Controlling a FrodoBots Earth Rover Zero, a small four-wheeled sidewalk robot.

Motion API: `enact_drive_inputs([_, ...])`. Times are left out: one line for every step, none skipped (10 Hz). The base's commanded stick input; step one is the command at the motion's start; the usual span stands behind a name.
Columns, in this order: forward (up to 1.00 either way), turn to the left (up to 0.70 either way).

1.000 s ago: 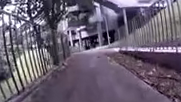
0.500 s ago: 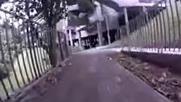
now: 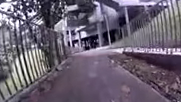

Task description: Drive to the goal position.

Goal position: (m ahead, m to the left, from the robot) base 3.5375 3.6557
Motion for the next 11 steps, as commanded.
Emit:
enact_drive_inputs([0.7, 0.0])
enact_drive_inputs([0.7, 0.0])
enact_drive_inputs([0.7, 0.06])
enact_drive_inputs([0.7, 0.11])
enact_drive_inputs([0.7, 0.27])
enact_drive_inputs([0.7, 0.35])
enact_drive_inputs([0.7, 0.33])
enact_drive_inputs([0.7, 0.0])
enact_drive_inputs([0.7, 0.0])
enact_drive_inputs([0.7, 0.0])
enact_drive_inputs([0.7, 0.0])
